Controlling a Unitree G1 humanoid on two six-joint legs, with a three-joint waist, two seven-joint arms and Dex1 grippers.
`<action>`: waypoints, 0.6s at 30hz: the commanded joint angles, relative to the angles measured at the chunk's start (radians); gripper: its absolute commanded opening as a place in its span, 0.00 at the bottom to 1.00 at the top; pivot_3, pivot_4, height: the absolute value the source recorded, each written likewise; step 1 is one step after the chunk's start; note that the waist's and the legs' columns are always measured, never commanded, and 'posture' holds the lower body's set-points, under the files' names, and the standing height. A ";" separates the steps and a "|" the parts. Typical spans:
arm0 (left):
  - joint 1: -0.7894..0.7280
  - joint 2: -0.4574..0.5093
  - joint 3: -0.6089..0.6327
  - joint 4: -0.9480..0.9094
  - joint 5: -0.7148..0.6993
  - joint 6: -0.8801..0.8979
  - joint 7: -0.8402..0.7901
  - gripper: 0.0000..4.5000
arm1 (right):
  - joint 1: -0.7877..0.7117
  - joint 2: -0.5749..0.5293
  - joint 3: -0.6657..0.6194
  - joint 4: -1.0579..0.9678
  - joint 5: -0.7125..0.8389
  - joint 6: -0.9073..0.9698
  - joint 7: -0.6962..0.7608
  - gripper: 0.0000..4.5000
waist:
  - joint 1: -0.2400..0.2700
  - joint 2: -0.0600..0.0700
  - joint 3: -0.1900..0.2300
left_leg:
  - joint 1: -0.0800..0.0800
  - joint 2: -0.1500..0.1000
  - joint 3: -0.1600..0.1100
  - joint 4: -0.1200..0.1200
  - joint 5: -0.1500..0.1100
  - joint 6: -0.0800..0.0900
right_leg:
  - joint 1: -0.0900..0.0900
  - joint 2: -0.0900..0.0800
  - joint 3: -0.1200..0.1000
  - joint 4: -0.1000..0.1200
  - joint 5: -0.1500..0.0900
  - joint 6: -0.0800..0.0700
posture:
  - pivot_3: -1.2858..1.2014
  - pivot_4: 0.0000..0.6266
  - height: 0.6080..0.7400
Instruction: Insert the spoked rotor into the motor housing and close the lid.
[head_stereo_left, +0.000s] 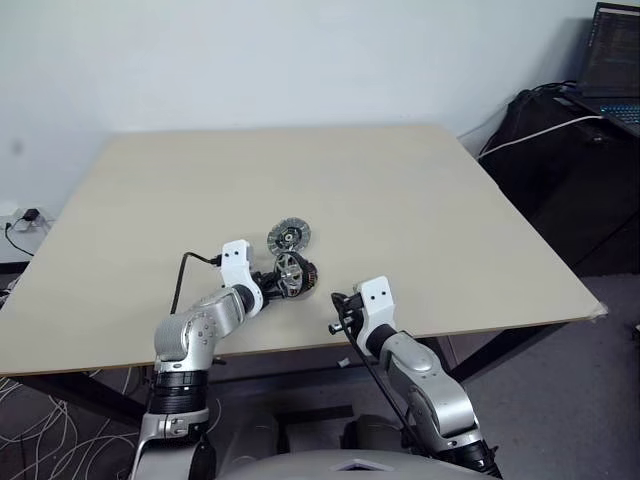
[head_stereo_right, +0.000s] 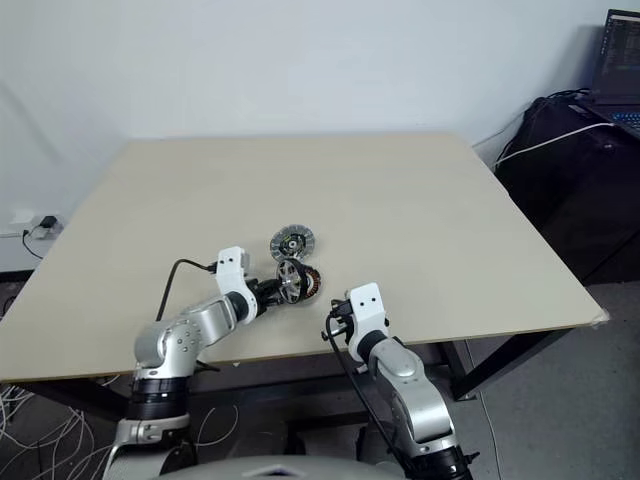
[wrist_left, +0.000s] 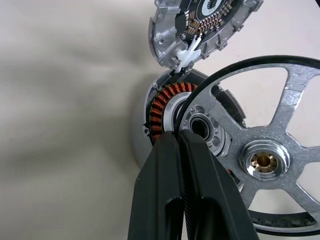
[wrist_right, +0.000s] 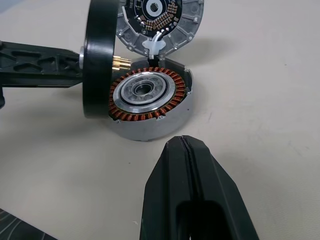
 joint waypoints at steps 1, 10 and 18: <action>-0.038 -0.020 0.011 0.005 0.009 -0.032 0.007 0.00 | -0.013 0.007 -0.012 -0.034 0.006 -0.017 -0.007 0.00 | 0.000 0.000 0.000 | 0.000 0.000 0.000 0.000 0.000 0.000 | 0.000 0.000 0.000 0.000 0.000 0.000 | 0.52 0.00 1.00; -0.056 -0.047 0.041 0.030 0.028 -0.057 0.043 0.00 | -0.013 0.007 -0.012 -0.035 0.007 -0.017 -0.008 0.00 | 0.000 0.000 0.000 | 0.000 0.000 0.000 0.000 0.000 0.000 | 0.000 0.000 0.000 0.000 0.000 0.000 | 0.52 0.00 1.00; -0.061 -0.057 0.052 0.041 0.041 -0.061 0.044 0.38 | -0.016 0.006 -0.011 -0.032 0.008 -0.019 -0.010 0.00 | 0.000 0.000 0.000 | 0.000 0.000 0.000 0.000 0.000 0.000 | 0.000 0.000 0.000 0.000 0.000 0.000 | 0.52 0.00 1.00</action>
